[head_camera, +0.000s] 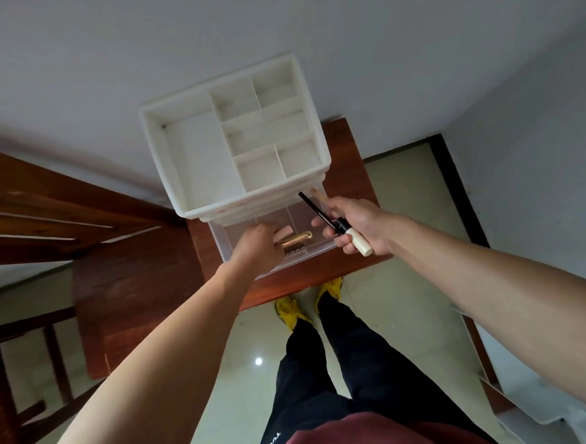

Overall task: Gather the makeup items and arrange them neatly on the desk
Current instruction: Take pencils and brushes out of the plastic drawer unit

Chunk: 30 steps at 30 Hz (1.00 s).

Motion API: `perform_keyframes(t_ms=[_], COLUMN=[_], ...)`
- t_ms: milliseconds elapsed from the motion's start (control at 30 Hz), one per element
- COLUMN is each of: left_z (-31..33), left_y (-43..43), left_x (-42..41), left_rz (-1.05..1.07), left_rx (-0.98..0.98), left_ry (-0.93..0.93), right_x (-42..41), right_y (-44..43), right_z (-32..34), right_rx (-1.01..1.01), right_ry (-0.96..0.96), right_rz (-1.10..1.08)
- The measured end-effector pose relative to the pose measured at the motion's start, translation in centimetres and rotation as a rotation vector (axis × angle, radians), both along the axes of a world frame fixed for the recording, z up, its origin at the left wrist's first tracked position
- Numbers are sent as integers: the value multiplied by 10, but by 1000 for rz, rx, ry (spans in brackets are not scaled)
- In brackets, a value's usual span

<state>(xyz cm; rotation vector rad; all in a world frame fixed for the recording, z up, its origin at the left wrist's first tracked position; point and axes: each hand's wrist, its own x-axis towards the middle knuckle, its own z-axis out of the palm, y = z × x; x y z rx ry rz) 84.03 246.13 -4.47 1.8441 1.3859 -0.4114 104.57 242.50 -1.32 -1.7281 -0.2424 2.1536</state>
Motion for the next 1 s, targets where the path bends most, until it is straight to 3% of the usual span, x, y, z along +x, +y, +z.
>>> perform_keyframes(t_ms=[233,700,933,1000], left_z=[-8,-5,0,2], left_y=[16,22,21,20], left_x=[14,22,13,7], left_rz=[-107,-229,-149,-12], left_rx=[-223,-233,-326,-389], left_ry=[184,258,214,139], right_x=[2,0,-3,-4], right_y=[1,8,15,17], right_z=[1,-2,1,5], right_rx=[1,-33,-61,-50], right_ry=[-38,65,25,-8], right_rz=[-2,-145,-46,-7])
